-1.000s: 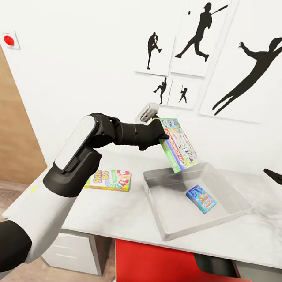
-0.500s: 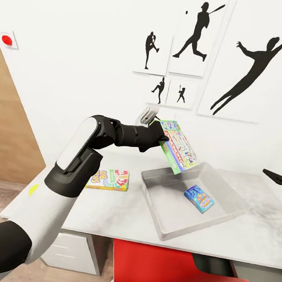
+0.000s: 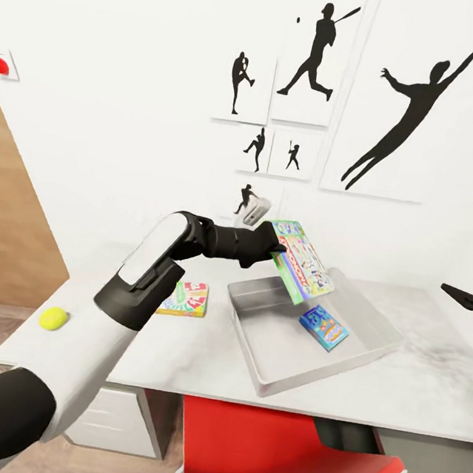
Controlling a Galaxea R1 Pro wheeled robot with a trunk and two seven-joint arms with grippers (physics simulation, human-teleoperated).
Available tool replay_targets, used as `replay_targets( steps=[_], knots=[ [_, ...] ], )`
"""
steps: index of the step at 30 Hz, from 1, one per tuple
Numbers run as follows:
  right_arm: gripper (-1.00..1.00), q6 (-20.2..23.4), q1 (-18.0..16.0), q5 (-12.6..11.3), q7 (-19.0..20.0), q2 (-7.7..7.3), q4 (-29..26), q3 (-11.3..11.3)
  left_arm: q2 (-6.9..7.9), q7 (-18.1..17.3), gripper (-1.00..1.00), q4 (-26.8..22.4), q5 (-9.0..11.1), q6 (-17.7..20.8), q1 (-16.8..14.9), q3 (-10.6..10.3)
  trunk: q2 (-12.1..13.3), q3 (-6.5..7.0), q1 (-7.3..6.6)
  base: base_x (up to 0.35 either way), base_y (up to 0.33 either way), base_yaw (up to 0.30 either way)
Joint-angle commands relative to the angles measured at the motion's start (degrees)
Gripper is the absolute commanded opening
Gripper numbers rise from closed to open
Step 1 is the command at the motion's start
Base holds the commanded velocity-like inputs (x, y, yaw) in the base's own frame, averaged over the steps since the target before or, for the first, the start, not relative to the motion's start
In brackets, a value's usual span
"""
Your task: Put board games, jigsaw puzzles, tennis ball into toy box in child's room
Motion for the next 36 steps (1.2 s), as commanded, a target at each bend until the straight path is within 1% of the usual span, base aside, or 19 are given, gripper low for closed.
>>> replay_targets(
  steps=[1,2,3,4,5,10,12,17,21,22,24,25,27,28,29,30,31,33,36],
  knots=[
    [1.00,0.3,-0.1,0.1,0.3,-0.02,0.0,-0.1,-0.01,-0.6,-1.00,0.7,-0.3,0.1,-0.1,-0.2,-0.1,-0.06,0.00,-0.001,-0.002,-0.004],
    [1.00,0.3,-0.1,0.1,0.3,-0.04,0.0,-0.1,0.00,-1.6,-1.00,1.3,-1.3,0.5,-0.2,-0.3,-0.1,-0.06,0.00,-0.001,-0.002,-0.003],
    [1.00,0.4,-0.1,0.1,0.3,-0.10,0.0,-0.1,0.01,-3.0,-1.00,2.2,-2.9,1.3,-0.2,-0.5,-0.1,-0.06,0.00,-0.001,-0.001,-0.002],
    [1.00,0.4,-0.1,0.1,0.3,-0.12,0.0,-0.1,0.01,-3.6,-1.00,2.6,-3.4,1.6,-0.1,-0.5,-0.1,-0.06,0.00,-0.001,-0.001,-0.002],
    [1.00,0.5,-0.1,0.2,0.3,-0.16,0.0,-0.1,0.08,-5.0,-1.00,3.7,-4.5,2.2,0.3,-0.4,-0.1,-0.06,0.00,0.000,0.000,0.000],
    [1.00,0.5,-0.1,0.2,0.3,-0.15,0.0,-0.2,0.07,-6.0,-1.00,6.7,-4.9,2.3,1.2,-0.4,-0.1,-0.06,0.00,0.000,0.000,0.000],
    [1.00,0.5,-0.1,0.2,0.3,-0.10,0.0,-0.2,-0.22,-6.5,-1.00,9.0,-5.4,2.1,1.4,-0.6,-0.1,-0.06,0.00,0.000,0.000,0.000],
    [1.00,0.5,-0.1,0.1,0.3,-0.05,0.0,-0.2,-0.76,-7.1,-1.00,10.8,-5.7,1.7,1.3,-0.9,-0.1,-0.06,0.00,0.000,0.000,0.000],
    [1.00,0.5,-0.1,0.1,0.3,0.00,0.0,-0.1,-1.05,-9.4,-1.00,11.9,-5.9,1.7,1.2,-1.0,-0.1,-0.06,0.00,0.000,0.000,0.000],
    [1.00,0.5,-0.1,0.1,0.3,0.00,0.0,-0.2,-1.01,-12.0,-1.00,12.9,-6.0,1.7,1.2,-1.0,-0.1,-0.06,0.00,0.000,0.000,0.000],
    [1.00,0.5,-0.1,0.1,0.3,0.00,0.0,-0.2,-1.02,-15.1,-1.00,14.8,-6.2,1.6,1.1,-1.1,-0.1,-0.06,0.00,0.000,0.000,0.000],
    [1.00,0.5,-0.1,0.1,0.3,0.02,0.0,-0.2,-1.02,-18.4,-1.00,17.4,-6.6,1.6,1.1,-1.5,-0.1,-0.06,0.00,0.000,0.000,0.000],
    [1.00,0.5,-0.1,0.1,0.3,-0.01,0.0,-0.2,-1.03,-21.7,-1.00,20.2,-7.6,1.6,1.1,-2.1,-0.1,-0.07,0.00,0.000,0.000,0.000],
    [1.00,0.5,-0.1,0.1,0.3,-0.04,0.0,-0.2,-1.06,-25.1,-1.00,23.2,-9.0,1.6,1.1,-2.6,-0.1,-0.09,0.00,0.000,0.000,0.000],
    [1.00,0.5,-0.1,0.1,0.3,-0.05,0.0,-0.2,-1.09,-27.0,-1.00,24.8,-9.7,1.7,1.1,-2.8,-0.1,-0.13,0.00,0.000,0.000,0.000],
    [1.00,0.6,-0.1,0.1,0.3,-0.11,0.0,-0.2,-1.13,-30.9,-1.00,28.0,-10.7,1.7,1.1,-3.1,-0.1,-0.19,0.00,0.000,0.000,0.000],
    [1.00,0.6,-0.1,0.1,0.3,-0.14,0.0,-0.2,-1.16,-32.9,-1.00,29.6,-11.1,1.7,1.1,-3.2,-0.1,-0.25,0.00,0.000,0.000,0.000],
    [1.00,0.7,-0.2,0.1,0.3,-0.29,0.0,-0.2,-1.38,-39.9,-1.00,36.0,-12.4,1.7,1.1,-3.6,-0.1,-0.41,0.00,0.000,0.000,0.000],
    [1.00,0.7,-0.2,0.1,0.3,-0.33,0.0,-0.2,-1.46,-41.7,-1.00,37.7,-12.6,1.7,1.0,-3.7,-0.1,-0.67,0.00,0.000,0.000,0.000]
  ],
)
